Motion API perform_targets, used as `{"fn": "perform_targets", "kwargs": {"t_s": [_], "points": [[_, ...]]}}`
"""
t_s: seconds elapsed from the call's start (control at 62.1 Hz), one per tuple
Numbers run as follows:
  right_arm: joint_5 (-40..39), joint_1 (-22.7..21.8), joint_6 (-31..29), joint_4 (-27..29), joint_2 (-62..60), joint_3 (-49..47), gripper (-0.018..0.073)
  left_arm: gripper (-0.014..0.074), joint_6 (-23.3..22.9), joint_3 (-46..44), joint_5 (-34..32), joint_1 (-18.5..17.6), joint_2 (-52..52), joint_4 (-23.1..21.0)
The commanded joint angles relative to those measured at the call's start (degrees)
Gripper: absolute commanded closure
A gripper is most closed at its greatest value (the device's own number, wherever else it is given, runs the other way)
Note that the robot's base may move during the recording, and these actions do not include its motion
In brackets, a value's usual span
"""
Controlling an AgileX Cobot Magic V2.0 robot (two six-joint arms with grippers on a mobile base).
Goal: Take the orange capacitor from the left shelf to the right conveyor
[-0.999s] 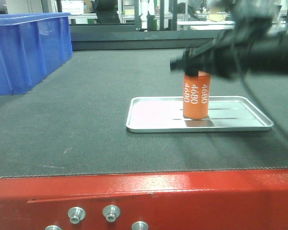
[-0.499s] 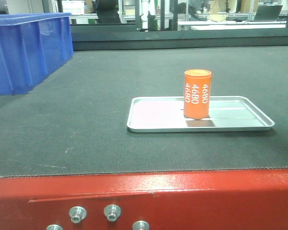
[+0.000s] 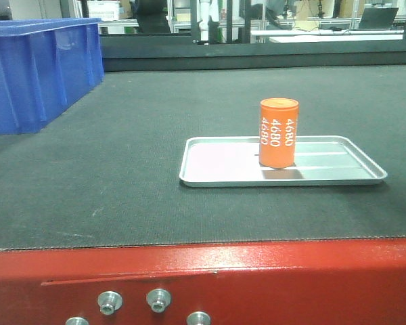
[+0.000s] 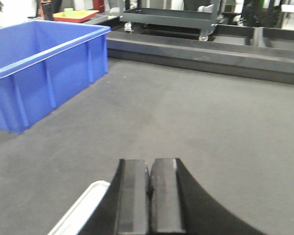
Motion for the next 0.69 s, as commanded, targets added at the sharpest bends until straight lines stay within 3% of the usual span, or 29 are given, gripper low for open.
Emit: {"fn": "perform_targets", "kwargs": {"t_s": [0.0, 0.161, 0.258, 0.483, 0.677], "points": [[-4.7, -3.8, -0.6, 0.7, -3.7, -1.1, 0.05, 0.0701, 0.0, -0.4, -4.8, -0.4, 0.6, -0.3], [-5.7, -16.7, 0.7, 4.0, -16.1, 5.3, 0.0507, 0.0701, 0.0, -0.4, -4.8, -0.4, 0.6, -0.3], [-6.0, -20.7, 1.0, 4.2, -24.2, 11.2, 0.0505, 0.0701, 0.0, -0.4, -4.8, -0.4, 0.6, -0.3], [-5.2, -19.9, 0.9, 3.9, -42.1, 28.2, 0.0505, 0.0701, 0.0, -0.4, -4.8, -0.4, 0.6, -0.3], [-0.6, -17.8, 0.9, 3.8, -48.0, 33.2, 0.0505, 0.0701, 0.0, -0.4, -4.8, -0.4, 0.6, -0.3]]}}
